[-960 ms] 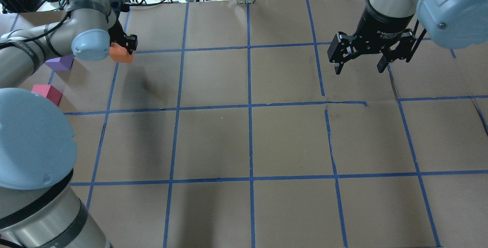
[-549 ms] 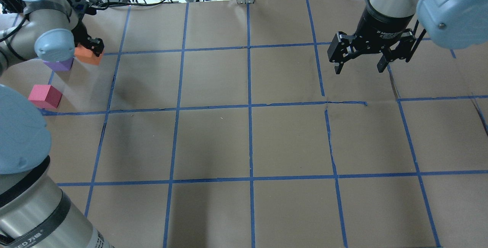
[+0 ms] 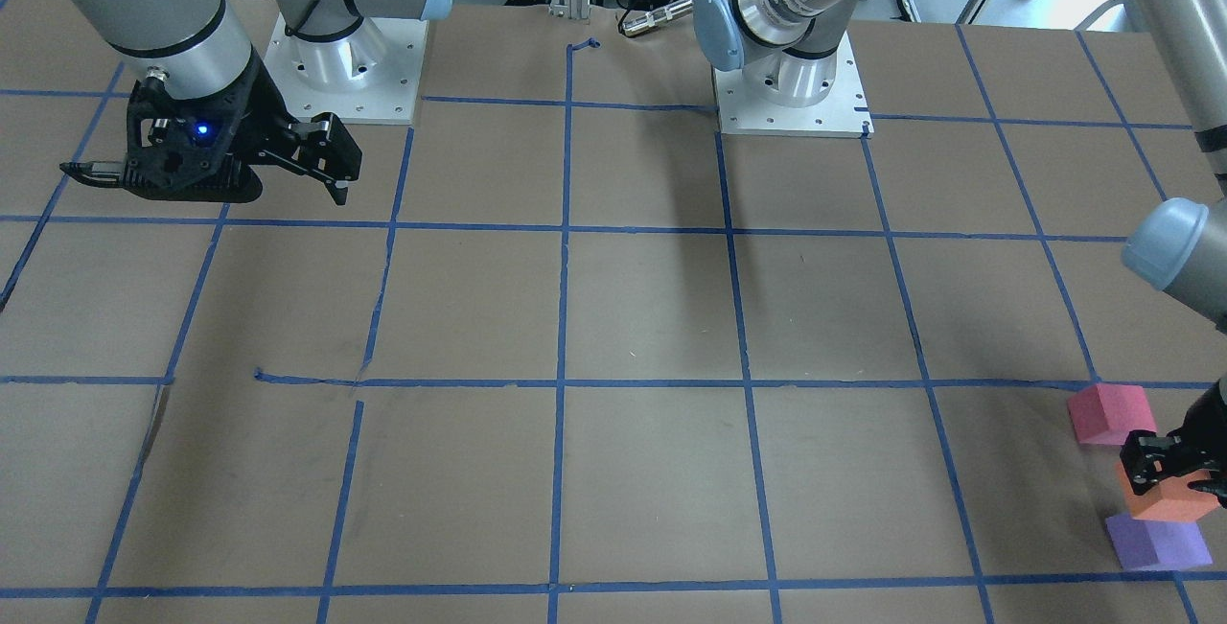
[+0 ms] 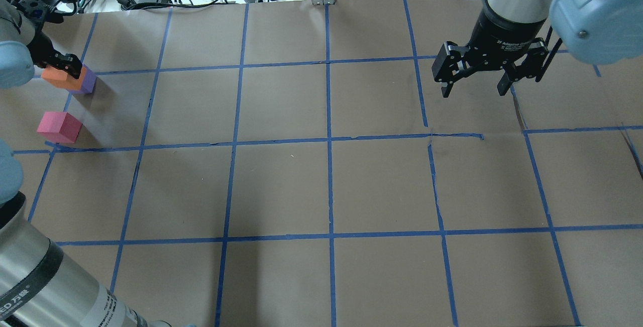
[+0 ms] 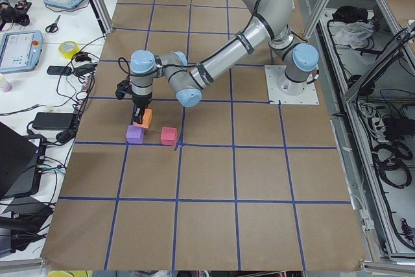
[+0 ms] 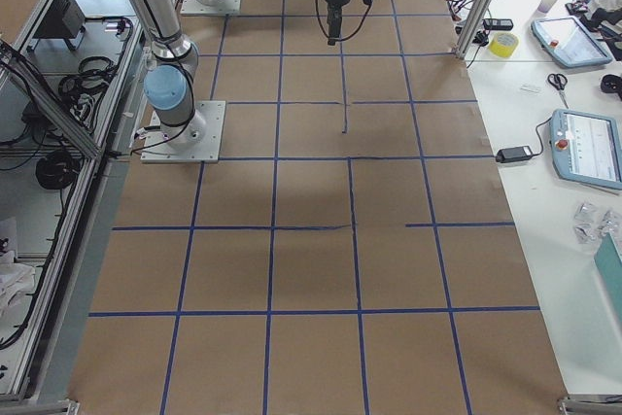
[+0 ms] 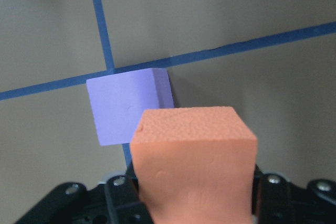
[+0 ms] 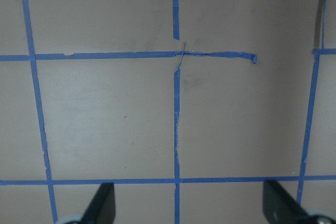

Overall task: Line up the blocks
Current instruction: 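Carry the orange cube with the left gripper toward the purple cube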

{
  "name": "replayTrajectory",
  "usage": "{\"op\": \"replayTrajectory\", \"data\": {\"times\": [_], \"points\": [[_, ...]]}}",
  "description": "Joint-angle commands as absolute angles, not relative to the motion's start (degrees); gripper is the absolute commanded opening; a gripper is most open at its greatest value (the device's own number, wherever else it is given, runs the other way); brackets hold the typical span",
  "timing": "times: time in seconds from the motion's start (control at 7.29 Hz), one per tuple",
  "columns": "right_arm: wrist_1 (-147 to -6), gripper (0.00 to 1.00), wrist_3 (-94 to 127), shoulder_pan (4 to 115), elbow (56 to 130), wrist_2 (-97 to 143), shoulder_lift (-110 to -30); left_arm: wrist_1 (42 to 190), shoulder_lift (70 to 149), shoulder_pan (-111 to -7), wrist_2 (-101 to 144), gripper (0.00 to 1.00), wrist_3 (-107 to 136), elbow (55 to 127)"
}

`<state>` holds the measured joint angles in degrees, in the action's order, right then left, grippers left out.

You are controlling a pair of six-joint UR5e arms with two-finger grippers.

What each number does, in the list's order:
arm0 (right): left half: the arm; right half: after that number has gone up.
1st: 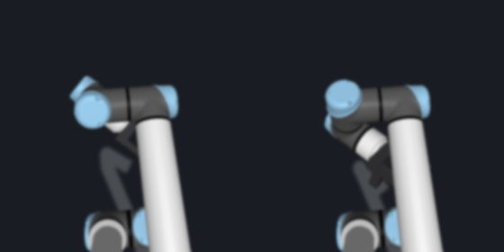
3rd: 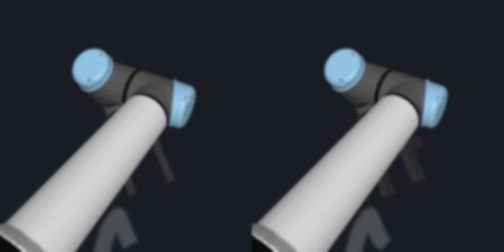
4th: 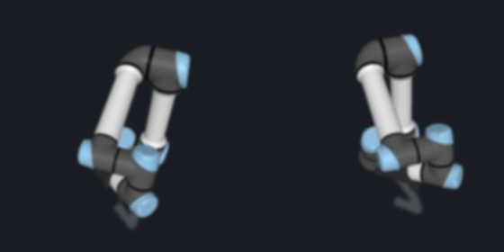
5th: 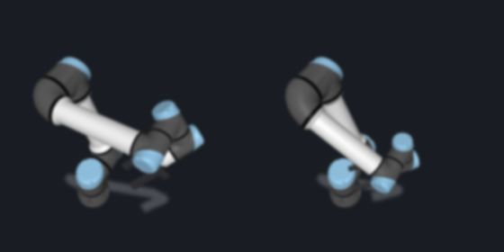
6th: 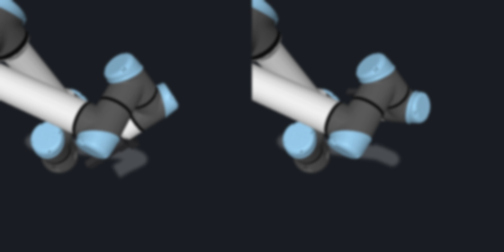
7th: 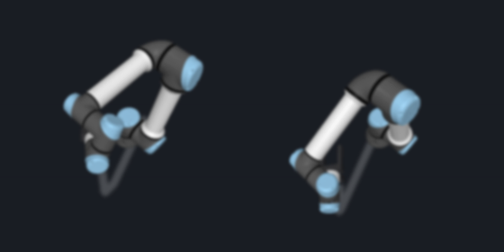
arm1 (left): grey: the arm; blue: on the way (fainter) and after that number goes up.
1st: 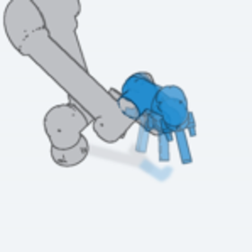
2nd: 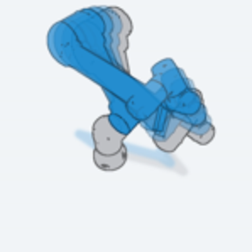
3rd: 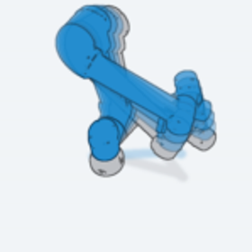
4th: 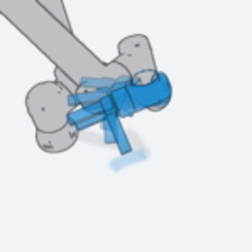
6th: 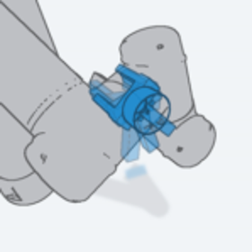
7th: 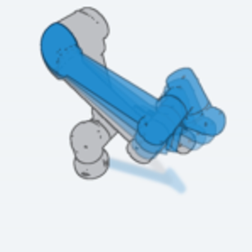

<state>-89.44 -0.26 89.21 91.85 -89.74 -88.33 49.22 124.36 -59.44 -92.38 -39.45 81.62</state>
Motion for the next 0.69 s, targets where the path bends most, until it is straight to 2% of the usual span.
{"op": "replayTrajectory", "data": {"times": [0.0, 0.14, 0.55], "points": [[-89.47, 1.00, -0.26, 89.21, 91.76, -89.74, -88.33, 50.01, 125.41, -58.01, -90.97, 0.19, -39.46, 80.95], [-89.39, 1.00, -0.26, 89.21, 91.76, -89.74, -88.33, 50.10, 125.59, -57.40, -91.14, 0.12, -39.38, 81.47], [-89.47, 1.00, -0.26, 89.21, 91.85, -89.74, -88.33, 51.42, 125.95, -55.47, -91.06, 0.10, -39.02, 81.47]]}}
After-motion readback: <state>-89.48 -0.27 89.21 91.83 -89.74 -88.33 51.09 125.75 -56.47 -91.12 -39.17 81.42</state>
